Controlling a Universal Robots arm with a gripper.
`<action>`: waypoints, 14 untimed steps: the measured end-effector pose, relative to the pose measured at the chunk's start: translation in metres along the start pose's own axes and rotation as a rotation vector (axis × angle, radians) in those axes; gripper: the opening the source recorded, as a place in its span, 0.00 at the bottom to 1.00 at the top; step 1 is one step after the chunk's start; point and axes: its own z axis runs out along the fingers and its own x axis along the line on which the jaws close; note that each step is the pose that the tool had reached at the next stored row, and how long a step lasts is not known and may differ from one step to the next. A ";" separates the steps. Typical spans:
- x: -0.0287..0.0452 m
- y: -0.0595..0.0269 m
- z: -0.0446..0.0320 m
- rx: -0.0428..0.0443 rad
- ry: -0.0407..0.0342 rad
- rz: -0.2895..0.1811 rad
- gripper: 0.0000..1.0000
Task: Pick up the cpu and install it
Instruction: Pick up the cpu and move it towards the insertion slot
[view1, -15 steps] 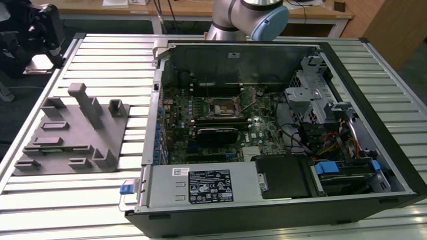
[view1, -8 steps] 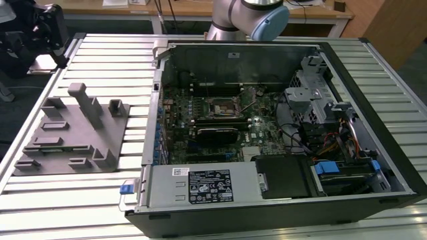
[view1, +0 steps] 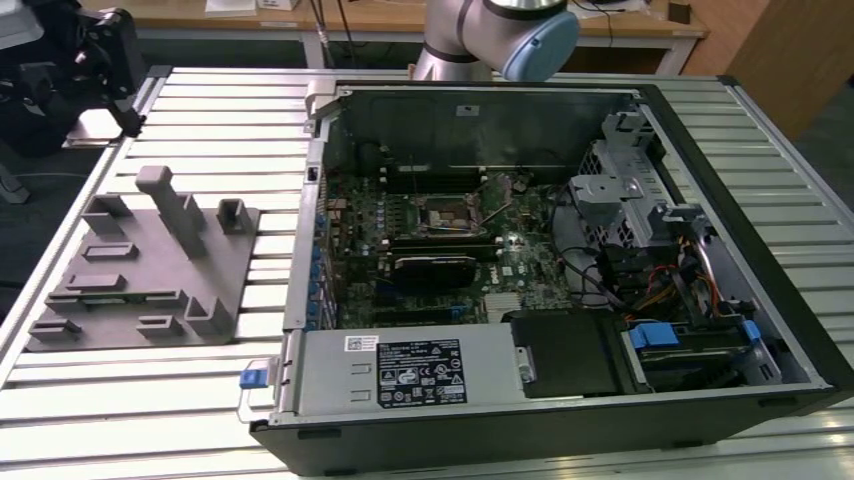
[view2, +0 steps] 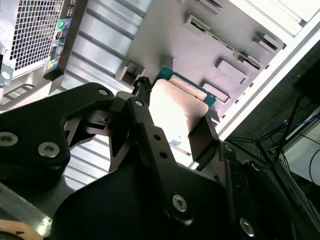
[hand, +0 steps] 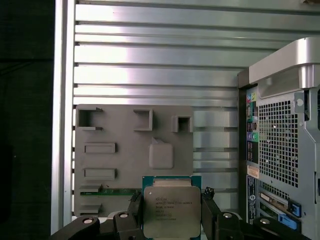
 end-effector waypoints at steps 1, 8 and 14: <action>-0.0010 0.0000 0.0000 0.0000 0.0001 0.000 0.55; -0.0080 0.0001 0.0005 0.0000 0.0000 0.000 0.55; -0.0138 0.0001 0.0009 0.0000 -0.0001 0.000 0.55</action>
